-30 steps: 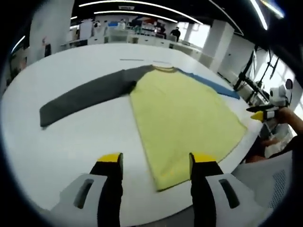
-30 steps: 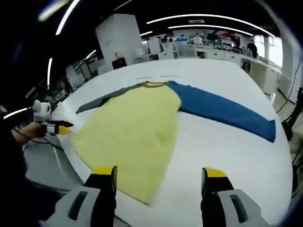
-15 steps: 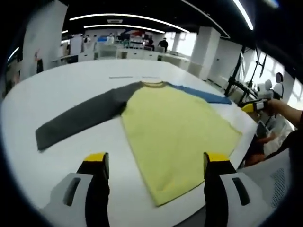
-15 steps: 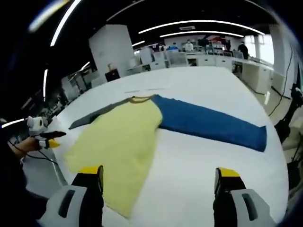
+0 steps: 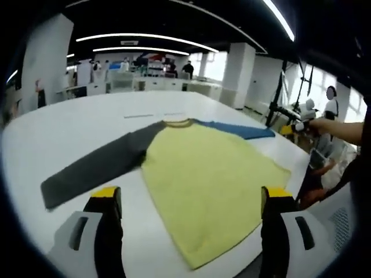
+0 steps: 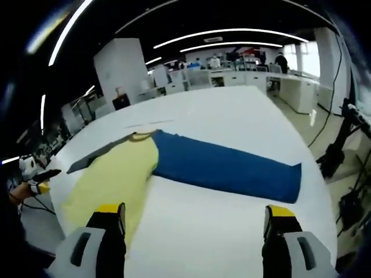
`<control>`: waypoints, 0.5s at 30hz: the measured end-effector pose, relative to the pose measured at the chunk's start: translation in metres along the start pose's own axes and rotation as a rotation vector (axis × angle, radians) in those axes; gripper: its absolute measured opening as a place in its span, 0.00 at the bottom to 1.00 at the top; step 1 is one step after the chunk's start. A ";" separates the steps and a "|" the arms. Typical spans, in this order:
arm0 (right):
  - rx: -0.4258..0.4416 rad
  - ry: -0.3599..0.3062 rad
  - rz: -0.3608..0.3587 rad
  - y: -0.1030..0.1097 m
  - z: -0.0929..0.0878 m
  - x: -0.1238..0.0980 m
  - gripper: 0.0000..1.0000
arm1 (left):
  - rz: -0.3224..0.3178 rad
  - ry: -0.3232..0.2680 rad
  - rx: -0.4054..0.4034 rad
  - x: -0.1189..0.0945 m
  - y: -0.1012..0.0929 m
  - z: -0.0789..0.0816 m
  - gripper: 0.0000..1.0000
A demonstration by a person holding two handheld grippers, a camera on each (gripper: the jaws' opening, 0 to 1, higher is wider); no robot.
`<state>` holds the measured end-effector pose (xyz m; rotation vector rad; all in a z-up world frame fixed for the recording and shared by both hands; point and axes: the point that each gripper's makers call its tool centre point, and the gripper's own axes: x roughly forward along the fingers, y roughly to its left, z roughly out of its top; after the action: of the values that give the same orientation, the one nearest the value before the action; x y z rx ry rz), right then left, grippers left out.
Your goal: Fold the garment on the visible template until the final outline fits inside the template.
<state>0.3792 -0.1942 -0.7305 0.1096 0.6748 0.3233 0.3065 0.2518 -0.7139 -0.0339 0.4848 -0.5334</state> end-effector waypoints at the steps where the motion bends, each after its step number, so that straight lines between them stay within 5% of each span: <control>1: 0.002 -0.010 -0.015 -0.007 0.003 0.000 0.95 | -0.003 -0.004 0.001 0.000 -0.001 0.001 0.99; 15: 0.040 -0.027 -0.246 -0.097 0.014 0.008 0.52 | -0.029 -0.020 0.032 0.006 -0.005 0.010 0.99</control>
<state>0.4186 -0.2837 -0.7444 0.0680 0.6607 0.0715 0.3127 0.2437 -0.7069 -0.0153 0.4563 -0.5683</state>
